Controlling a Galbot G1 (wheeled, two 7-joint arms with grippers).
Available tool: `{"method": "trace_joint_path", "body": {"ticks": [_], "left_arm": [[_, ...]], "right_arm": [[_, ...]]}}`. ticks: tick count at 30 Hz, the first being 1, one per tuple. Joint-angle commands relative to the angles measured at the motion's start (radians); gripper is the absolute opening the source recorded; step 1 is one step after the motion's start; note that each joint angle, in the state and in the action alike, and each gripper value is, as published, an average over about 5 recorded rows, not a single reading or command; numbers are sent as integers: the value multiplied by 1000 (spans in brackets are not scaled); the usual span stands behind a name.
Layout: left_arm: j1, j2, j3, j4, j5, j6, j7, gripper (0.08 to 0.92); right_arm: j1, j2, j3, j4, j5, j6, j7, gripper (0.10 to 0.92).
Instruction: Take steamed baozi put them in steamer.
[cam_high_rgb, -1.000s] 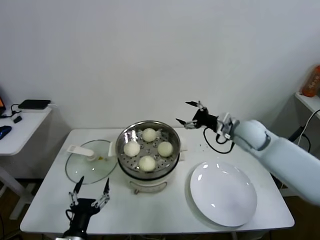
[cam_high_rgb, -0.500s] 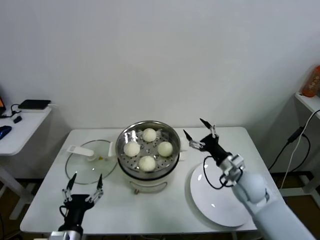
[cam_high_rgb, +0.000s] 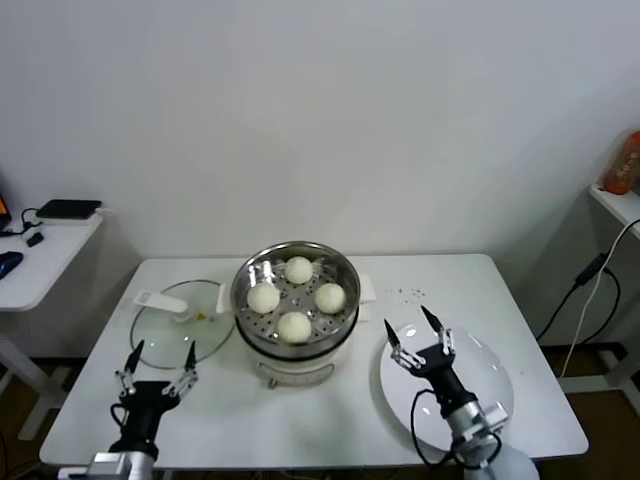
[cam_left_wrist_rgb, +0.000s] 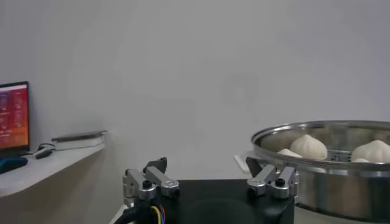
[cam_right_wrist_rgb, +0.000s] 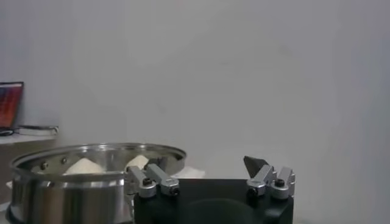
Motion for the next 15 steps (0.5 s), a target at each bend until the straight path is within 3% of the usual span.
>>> {"method": "trace_joint_path", "body": {"ticks": [1,15], "left_arm": [[12,4,-15,5,-3,-8,18,823],[53,5,-43,1,-11,-52,56,823]], "right_arm": [[-162,85,78,33,-5,42,-22,823],[-164,53,71,38,23,37,-31,823]]}}
